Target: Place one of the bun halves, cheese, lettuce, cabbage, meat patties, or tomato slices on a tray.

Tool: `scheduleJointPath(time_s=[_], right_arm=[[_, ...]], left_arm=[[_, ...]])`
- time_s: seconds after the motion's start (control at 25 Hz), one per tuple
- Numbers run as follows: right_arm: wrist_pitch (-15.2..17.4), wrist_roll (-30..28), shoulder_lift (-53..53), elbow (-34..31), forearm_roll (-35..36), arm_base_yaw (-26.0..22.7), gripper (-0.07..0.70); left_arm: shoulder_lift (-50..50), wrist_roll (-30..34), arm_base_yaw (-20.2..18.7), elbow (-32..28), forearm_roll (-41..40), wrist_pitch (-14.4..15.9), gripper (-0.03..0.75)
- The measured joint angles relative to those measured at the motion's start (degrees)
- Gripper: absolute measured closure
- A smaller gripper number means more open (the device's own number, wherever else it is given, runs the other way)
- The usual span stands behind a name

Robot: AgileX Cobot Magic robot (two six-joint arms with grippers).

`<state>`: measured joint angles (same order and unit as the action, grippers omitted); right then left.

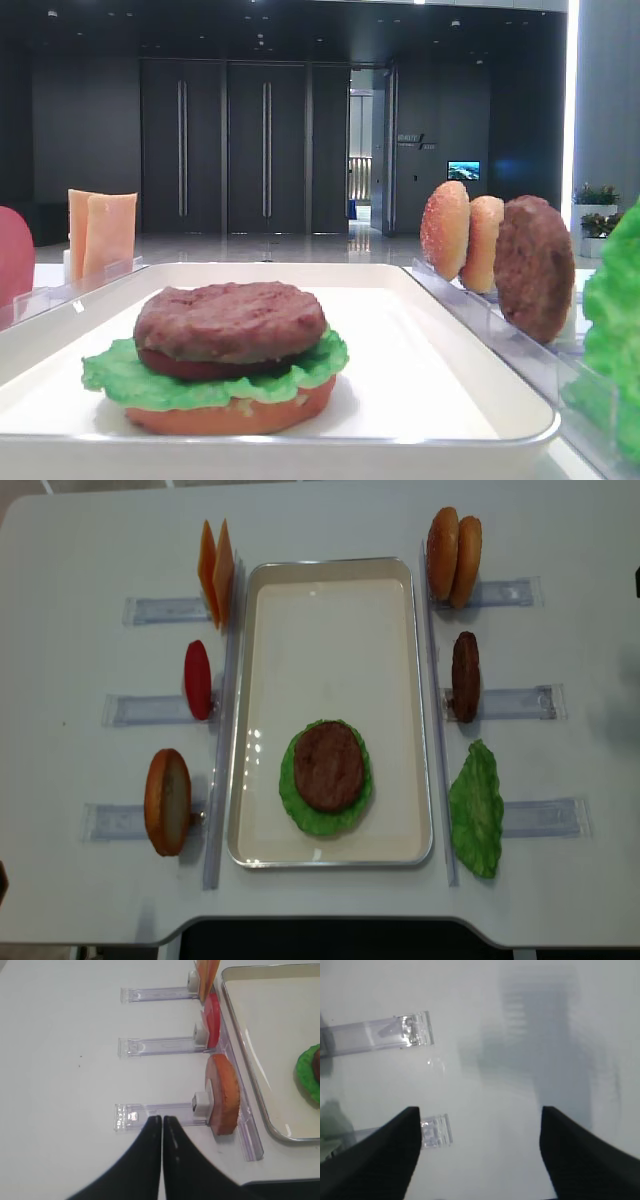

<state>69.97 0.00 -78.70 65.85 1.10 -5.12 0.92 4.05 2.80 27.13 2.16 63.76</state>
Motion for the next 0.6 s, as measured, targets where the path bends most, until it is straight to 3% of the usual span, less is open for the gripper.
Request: scheduleJointPath(time_s=[0.6], right_arm=[[0.11, 0.00, 43.16, -19.32, 0.00, 0.00, 0.153]], left_arm=[[0.00, 0.00, 0.00, 0.00, -0.05, 0.00, 0.716]])
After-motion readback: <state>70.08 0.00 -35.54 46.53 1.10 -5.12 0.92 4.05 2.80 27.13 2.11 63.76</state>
